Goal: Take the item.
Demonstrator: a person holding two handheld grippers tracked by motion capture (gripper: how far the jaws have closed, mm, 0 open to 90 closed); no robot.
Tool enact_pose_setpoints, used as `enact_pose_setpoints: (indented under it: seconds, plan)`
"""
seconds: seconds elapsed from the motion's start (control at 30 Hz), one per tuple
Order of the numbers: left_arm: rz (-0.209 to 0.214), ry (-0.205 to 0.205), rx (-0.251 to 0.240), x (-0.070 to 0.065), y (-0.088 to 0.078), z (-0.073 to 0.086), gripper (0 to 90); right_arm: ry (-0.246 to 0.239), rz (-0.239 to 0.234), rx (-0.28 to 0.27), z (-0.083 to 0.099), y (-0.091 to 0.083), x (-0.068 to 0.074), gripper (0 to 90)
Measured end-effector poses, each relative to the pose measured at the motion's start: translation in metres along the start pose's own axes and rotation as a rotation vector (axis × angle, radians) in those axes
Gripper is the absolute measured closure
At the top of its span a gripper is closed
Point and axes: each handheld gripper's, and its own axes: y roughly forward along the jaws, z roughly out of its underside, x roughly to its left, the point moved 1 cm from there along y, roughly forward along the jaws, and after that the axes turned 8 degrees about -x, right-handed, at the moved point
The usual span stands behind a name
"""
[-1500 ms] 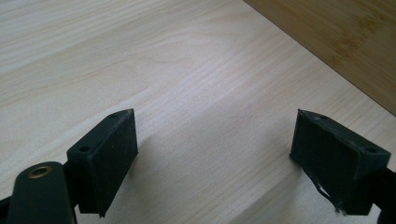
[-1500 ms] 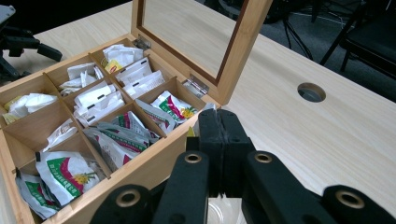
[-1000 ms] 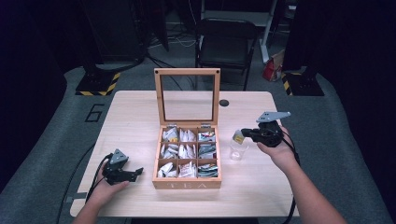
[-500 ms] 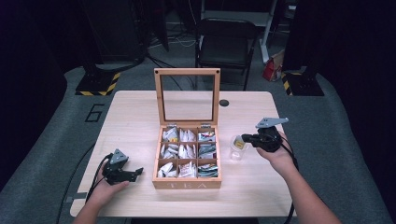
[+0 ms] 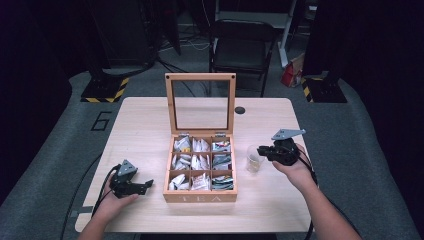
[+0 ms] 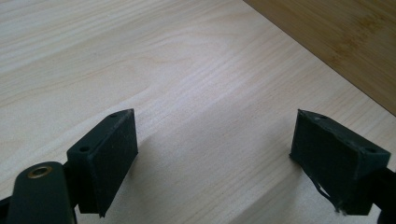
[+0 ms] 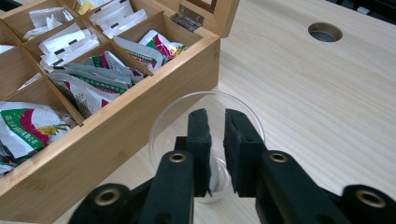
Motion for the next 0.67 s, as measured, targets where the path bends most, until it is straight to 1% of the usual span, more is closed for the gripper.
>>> enact_pose_setpoints:
  seconds: [0.07, 0.13, 0.3, 0.53, 0.63, 0.67]
  plan:
    - [0.001, 0.004, 0.003, 0.0, 0.0, 0.0, 14.1, 0.002, -0.002, -0.002, 0.001, 0.0, 0.0, 74.9]
    - [0.001, -0.001, 0.001, 0.0, 0.0, 0.0, 14.1, 0.006, 0.005, -0.009, 0.0, -0.001, 0.001, 72.4]
    - [0.0, -0.001, 0.0, 0.0, 0.0, 0.0, 14.1, 0.018, 0.011, -0.042, -0.001, -0.005, 0.001, 60.8]
    - [0.002, 0.0, 0.002, 0.0, 0.0, 0.0, 14.1, 0.043, 0.045, -0.073, 0.004, -0.015, 0.001, 40.3]
    - [0.0, -0.001, 0.001, 0.0, 0.0, 0.0, 14.1, 0.041, 0.067, -0.075, 0.009, -0.019, 0.003, 35.3]
    - [0.0, -0.001, 0.001, 0.0, 0.0, 0.0, 14.1, 0.049, 0.071, -0.079, 0.011, -0.02, 0.003, 33.3]
